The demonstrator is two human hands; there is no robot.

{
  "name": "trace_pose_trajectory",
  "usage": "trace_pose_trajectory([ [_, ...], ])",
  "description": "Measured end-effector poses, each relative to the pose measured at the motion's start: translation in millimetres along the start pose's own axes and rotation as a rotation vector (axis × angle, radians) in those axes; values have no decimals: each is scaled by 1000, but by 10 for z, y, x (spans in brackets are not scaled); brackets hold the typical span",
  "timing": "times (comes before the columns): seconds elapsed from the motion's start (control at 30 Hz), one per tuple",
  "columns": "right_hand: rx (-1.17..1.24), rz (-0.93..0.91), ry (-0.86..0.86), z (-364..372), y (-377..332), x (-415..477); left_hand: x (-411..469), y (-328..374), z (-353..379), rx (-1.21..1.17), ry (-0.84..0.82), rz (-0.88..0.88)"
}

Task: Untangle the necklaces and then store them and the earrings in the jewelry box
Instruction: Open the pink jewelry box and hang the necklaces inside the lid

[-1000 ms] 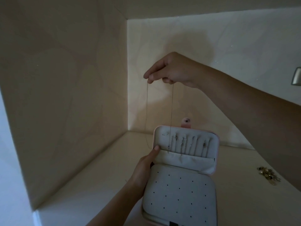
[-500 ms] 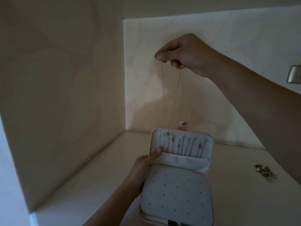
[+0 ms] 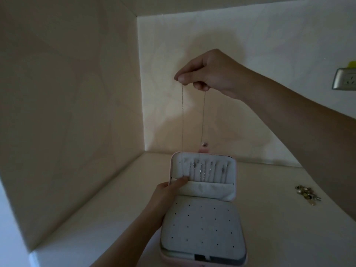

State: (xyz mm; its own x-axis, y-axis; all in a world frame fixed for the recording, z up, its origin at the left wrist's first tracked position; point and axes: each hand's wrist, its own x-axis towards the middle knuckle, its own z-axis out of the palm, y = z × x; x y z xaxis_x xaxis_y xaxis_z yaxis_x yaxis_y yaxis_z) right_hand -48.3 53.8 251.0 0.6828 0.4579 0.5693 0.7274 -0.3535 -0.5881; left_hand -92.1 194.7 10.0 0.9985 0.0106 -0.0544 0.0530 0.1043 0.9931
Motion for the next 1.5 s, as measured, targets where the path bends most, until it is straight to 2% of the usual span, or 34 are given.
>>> trace_pose_trajectory([
  [0.13, 3, 1, -34, 105, 62, 9, 25, -27, 0, 22, -2, -15],
  [0.33, 107, 45, 8, 151, 165, 21, 39, -47, -9, 119, 2, -33],
  [0.5, 161, 52, -7, 224, 227, -33, 26, -18, 20, 30, 58, -44],
  [0.67, 175, 38, -9, 222, 223, -39, 23, -30, 15, 84, 48, -7],
  [0.8, 166, 30, -25, 215, 228, -48, 17, -30, 8, 3, 26, 23],
  [1.03, 149, 13, -44, 199, 176, -35, 23, -46, -6, -103, 3, -36],
  [1.5, 150, -27, -45, 182, 119, 29, 194, -171, -68, -155, 0, -185],
])
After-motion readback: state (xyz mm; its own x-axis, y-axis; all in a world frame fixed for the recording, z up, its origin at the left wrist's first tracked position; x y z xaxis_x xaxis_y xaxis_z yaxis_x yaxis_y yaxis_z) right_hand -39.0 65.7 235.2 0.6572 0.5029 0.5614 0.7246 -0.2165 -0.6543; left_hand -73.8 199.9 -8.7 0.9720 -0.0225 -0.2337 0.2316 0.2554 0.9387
